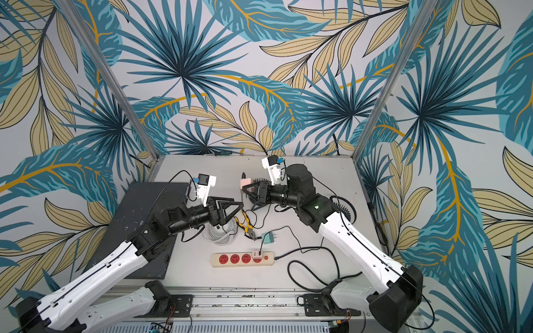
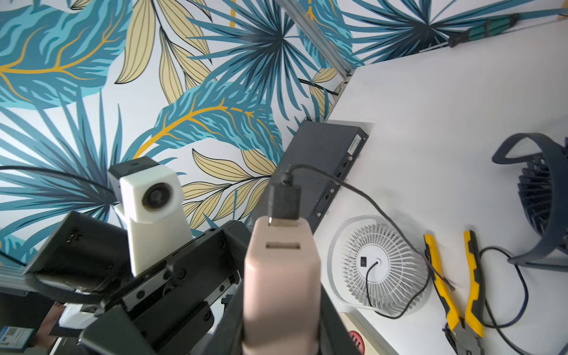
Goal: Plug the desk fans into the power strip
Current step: Pick up the plug from the center of the board.
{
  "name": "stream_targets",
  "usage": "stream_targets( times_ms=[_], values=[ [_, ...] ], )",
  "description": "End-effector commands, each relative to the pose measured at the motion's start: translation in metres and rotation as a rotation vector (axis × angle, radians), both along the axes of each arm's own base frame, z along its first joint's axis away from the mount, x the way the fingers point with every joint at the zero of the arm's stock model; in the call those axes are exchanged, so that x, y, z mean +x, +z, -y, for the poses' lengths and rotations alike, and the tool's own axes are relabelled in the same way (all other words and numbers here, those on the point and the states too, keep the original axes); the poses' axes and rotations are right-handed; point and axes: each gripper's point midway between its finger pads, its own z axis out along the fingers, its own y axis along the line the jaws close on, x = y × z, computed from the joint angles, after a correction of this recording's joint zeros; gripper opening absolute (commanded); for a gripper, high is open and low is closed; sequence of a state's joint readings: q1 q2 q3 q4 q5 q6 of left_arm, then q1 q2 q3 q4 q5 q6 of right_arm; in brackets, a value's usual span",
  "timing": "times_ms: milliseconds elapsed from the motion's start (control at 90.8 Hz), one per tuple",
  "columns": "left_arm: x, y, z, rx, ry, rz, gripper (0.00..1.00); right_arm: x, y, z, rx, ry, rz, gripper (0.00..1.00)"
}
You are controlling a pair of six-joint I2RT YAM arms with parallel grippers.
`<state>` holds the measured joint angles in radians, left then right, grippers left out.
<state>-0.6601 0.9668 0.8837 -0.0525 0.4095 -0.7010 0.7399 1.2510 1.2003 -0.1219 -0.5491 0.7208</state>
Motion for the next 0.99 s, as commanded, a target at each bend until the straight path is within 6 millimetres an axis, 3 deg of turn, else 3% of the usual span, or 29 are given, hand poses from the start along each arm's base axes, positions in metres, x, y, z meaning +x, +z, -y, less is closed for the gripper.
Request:
stream_targets(
  times_ms=[0, 154, 419, 617, 981],
  values=[
    [-0.009, 0.012, 0.006, -0.071, -0.078, 0.005, 0.81, -0.011, 0.016, -0.008, 0.092, 0.088, 0.021, 0.23],
    [-0.014, 0.025, 0.008, -0.131, -0.105, 0.006, 0.75, -0.016, 0.018, -0.009, 0.134, 0.112, 0.001, 0.23],
    [-0.011, 0.022, 0.007, -0.21, -0.083, -0.115, 0.65, -0.026, 0.029, -0.009, 0.195, 0.158, -0.005, 0.23],
    [-0.013, 0.044, 0.004, -0.29, -0.083, -0.106, 0.58, -0.031, 0.032, -0.013, 0.214, 0.194, -0.015, 0.24],
    [-0.011, 0.056, -0.001, -0.38, -0.061, -0.13, 0.38, -0.045, 0.042, -0.022, 0.258, 0.264, -0.007, 0.24]
  ],
)
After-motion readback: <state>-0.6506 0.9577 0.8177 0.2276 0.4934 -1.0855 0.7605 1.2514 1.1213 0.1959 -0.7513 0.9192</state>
